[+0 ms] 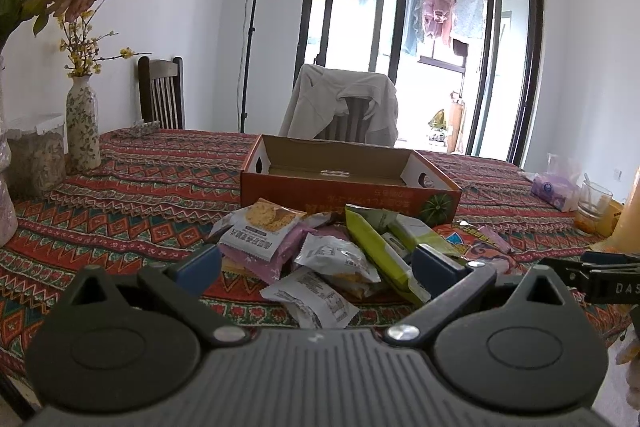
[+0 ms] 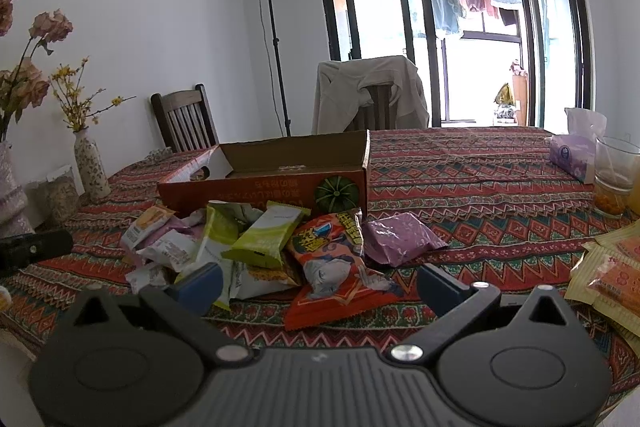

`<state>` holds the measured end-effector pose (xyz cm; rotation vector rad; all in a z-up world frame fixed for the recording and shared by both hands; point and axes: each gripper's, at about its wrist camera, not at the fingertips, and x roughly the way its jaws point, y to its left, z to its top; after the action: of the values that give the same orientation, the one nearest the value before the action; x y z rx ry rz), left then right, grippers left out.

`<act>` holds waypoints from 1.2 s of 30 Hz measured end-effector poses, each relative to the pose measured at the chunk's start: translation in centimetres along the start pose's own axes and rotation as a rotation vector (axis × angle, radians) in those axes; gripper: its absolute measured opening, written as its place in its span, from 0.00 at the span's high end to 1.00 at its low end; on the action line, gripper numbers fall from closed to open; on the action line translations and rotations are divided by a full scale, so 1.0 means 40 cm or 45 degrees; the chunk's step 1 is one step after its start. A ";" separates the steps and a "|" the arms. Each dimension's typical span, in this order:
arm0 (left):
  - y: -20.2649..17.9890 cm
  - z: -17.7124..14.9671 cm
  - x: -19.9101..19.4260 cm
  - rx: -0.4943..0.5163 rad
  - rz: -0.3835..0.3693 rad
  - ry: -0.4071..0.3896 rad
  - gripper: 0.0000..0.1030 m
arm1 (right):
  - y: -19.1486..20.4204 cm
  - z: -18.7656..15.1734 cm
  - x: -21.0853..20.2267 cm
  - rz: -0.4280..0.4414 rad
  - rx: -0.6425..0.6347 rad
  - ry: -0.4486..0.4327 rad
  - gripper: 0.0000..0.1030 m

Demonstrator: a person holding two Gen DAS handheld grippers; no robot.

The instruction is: Organize snacks

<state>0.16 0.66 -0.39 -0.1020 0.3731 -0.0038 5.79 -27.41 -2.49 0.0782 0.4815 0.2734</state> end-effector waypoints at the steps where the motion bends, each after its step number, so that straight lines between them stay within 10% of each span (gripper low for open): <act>1: 0.000 0.000 0.000 0.000 0.000 0.000 0.00 | 0.000 0.000 0.000 -0.001 0.000 0.001 0.00; 36: 0.029 -0.006 0.034 -0.054 -0.003 0.022 0.00 | 0.007 -0.001 0.037 -0.028 -0.036 0.014 0.00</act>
<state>1.31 1.76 -1.22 -0.1448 0.3901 0.0006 6.98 -26.71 -3.13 0.0437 0.4894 0.2588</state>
